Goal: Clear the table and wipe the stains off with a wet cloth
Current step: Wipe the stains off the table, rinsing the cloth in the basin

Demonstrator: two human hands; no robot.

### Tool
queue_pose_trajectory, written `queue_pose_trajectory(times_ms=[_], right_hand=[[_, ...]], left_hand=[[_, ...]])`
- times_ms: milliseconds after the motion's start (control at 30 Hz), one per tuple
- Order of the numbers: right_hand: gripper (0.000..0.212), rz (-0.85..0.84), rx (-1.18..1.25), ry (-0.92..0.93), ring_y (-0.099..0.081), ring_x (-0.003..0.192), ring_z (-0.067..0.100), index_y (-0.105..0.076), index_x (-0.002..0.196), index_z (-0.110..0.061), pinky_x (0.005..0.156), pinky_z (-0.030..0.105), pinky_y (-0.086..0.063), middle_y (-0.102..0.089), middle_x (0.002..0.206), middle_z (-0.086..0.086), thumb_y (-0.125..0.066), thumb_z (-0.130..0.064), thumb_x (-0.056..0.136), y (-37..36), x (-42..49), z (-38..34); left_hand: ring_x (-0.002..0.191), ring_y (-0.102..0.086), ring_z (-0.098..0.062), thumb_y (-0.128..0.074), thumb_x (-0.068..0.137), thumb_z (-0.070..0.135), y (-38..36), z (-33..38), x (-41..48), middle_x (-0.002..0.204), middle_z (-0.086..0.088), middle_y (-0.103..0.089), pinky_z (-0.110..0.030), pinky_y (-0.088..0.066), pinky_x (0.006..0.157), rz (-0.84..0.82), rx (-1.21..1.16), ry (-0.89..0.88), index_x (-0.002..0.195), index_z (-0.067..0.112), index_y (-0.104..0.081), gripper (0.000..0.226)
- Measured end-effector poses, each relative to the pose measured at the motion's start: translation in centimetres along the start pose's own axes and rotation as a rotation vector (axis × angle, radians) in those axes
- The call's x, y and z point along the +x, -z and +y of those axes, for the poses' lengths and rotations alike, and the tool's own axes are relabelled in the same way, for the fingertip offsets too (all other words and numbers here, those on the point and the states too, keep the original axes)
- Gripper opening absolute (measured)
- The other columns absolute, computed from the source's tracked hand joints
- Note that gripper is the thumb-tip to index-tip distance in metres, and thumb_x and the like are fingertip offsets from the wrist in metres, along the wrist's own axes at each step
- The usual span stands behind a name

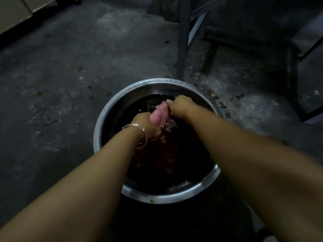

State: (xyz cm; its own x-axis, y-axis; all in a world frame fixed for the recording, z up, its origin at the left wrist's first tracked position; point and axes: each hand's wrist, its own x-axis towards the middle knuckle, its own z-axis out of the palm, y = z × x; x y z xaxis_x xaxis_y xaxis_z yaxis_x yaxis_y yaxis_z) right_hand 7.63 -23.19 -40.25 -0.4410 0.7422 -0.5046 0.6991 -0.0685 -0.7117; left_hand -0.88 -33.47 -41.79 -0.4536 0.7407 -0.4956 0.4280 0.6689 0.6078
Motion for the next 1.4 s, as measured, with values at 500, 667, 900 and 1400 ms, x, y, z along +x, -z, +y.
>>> queue_pose_trajectory(times_ms=[500,667,900,1400], right_hand=[[0.015,-0.273,0.573,0.057,-0.060,0.058,0.015,-0.062,0.080,0.001,0.055,0.022,-0.051,-0.060,0.072,0.013,-0.050,0.011,0.084,1.2,-1.8,-1.5],[0.039,-0.189,0.634,0.024,-0.060,0.080,0.027,-0.062,0.081,-0.007,0.072,0.038,-0.051,-0.062,0.084,0.014,-0.034,0.020,0.074,3.0,-5.0,-4.6],[0.035,-0.083,0.624,-0.079,-0.058,0.075,0.014,-0.060,0.082,-0.011,0.061,0.019,-0.048,-0.062,0.082,0.005,-0.036,0.015,0.081,8.1,-12.2,-9.3],[0.024,0.152,0.533,0.010,-0.051,0.061,0.008,-0.066,0.080,-0.014,0.056,0.020,-0.042,-0.060,0.068,0.001,-0.054,0.007,0.078,27.1,-24.2,-19.5]], left_hand=[[0.060,-0.055,-0.005,-0.077,0.071,0.026,2.1,1.8,-1.9,0.072,0.003,-0.061,-0.009,-0.043,0.045,0.053,-0.397,-0.062,0.093,0.013,-0.059,0.032],[0.088,-0.064,-0.018,-0.076,0.070,0.022,5.3,5.1,-5.7,0.098,-0.005,-0.065,-0.031,-0.056,0.076,-0.041,-0.637,0.001,0.105,0.014,-0.052,0.044],[0.086,-0.065,-0.019,-0.062,0.083,0.005,9.8,10.5,-11.6,0.101,-0.004,-0.063,-0.038,-0.055,0.075,-0.156,-0.923,0.197,0.094,0.015,-0.054,0.017],[0.077,-0.063,-0.023,-0.053,0.081,-0.009,19.8,30.6,-20.4,0.089,-0.012,-0.064,-0.038,-0.054,0.069,-0.254,-0.911,0.059,0.078,0.011,-0.053,0.021]])
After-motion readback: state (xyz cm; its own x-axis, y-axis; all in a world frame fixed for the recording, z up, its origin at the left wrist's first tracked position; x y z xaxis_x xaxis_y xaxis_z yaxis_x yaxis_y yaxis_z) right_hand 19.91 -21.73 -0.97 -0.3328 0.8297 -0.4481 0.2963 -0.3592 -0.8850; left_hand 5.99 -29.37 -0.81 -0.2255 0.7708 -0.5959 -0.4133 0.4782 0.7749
